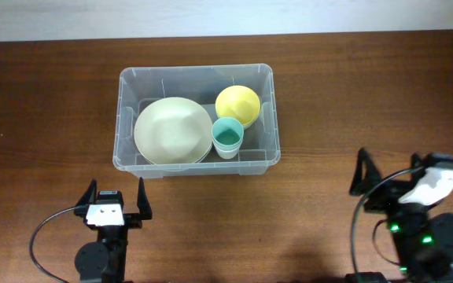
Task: Pack container
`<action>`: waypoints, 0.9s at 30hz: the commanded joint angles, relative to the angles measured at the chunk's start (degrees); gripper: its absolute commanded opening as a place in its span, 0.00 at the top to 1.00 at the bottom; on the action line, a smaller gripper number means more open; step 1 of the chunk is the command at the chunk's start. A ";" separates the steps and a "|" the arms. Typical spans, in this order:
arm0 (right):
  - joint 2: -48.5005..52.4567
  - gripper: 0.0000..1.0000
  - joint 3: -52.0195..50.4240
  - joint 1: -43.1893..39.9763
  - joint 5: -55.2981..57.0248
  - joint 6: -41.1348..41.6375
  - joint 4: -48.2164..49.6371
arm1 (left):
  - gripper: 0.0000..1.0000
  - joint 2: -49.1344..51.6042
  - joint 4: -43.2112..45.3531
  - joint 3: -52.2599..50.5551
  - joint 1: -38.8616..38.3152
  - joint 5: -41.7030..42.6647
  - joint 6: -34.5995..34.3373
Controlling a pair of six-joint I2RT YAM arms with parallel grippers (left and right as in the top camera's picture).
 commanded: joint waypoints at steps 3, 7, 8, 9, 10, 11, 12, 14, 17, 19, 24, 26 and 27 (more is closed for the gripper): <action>-10.75 0.01 -18.73 0.57 -0.98 -2.05 12.79 | 0.01 -0.39 0.00 -0.37 0.24 0.63 0.48; -15.41 0.01 -27.87 0.57 -2.36 -2.03 21.31 | 0.01 -0.39 0.00 -0.37 0.24 0.63 0.46; -16.65 0.01 -30.03 0.57 -2.80 -2.01 23.74 | 0.01 -0.39 0.00 -0.37 0.24 0.63 0.48; -17.51 0.01 -31.39 0.57 -3.06 -2.01 25.42 | 0.01 -0.39 0.00 -0.37 0.24 0.63 0.46; -18.51 0.01 -33.03 0.57 -3.19 -2.01 27.65 | 0.01 -0.39 0.00 -0.37 0.24 0.63 0.48; -19.21 0.01 -34.16 0.57 -3.19 -2.01 29.33 | 0.01 -0.39 0.00 -0.37 0.24 0.63 0.48; -19.80 0.01 -35.08 0.57 -3.19 -2.01 30.82 | 0.01 -0.39 0.00 -0.37 0.24 0.63 0.46; -20.92 0.01 -36.68 0.57 -3.17 -2.05 33.22 | 0.01 -0.39 0.00 -0.37 0.24 0.63 0.46; -22.38 0.01 -37.83 0.57 -3.13 -2.05 33.92 | 0.01 -0.39 0.00 -0.37 0.24 0.63 0.48; -23.23 0.01 -38.21 0.57 -3.15 -2.05 33.92 | 0.01 -0.39 0.00 -0.37 0.24 0.63 0.48; -23.69 0.01 -39.82 0.57 -3.41 -2.01 34.80 | 0.01 -0.39 0.00 -0.37 0.24 0.63 0.48; -23.69 0.01 -40.61 0.57 -3.82 -2.01 35.60 | 0.01 -0.39 0.00 -0.37 0.24 0.63 0.46; -23.69 0.01 -41.07 0.57 -3.82 -2.01 35.82 | 0.01 -0.39 0.00 -0.37 0.24 0.63 0.46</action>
